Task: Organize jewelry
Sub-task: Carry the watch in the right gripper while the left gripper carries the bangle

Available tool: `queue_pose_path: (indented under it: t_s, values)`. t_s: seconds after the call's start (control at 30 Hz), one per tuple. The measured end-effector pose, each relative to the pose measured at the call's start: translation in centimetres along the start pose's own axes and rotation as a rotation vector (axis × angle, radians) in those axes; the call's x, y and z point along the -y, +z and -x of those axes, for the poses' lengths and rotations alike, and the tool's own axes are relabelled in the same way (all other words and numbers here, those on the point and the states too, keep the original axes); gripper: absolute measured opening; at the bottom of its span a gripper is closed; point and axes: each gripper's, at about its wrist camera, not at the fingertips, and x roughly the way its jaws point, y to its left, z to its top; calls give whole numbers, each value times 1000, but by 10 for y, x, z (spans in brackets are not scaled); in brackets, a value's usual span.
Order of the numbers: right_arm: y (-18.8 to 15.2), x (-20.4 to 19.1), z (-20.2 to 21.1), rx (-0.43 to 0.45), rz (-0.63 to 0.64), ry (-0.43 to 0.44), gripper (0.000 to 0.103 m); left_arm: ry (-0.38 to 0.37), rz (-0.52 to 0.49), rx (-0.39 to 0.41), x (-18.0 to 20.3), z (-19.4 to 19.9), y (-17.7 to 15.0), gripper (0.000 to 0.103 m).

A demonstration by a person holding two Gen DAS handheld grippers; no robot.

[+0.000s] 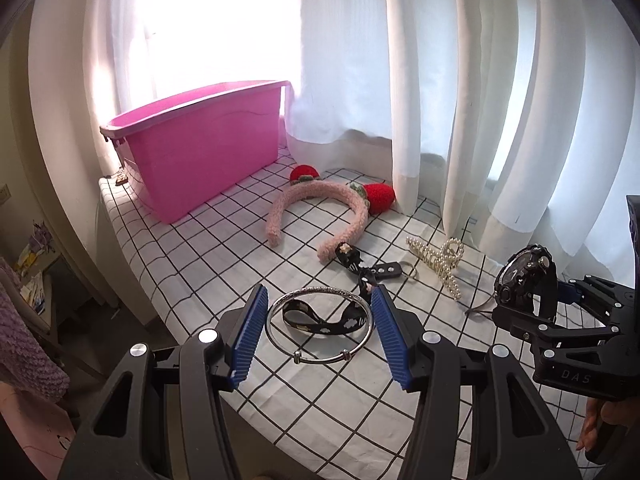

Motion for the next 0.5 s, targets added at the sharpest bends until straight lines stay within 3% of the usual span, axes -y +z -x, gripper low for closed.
queue_pose_path:
  t_s: [0.23,0.5]
  values:
    - [45,-19,32,51,43,27,66,12,54,44,-29,35,46,52]
    - [104,-67,37,108,60,45,66,9,54,100,-89,53,91,52]
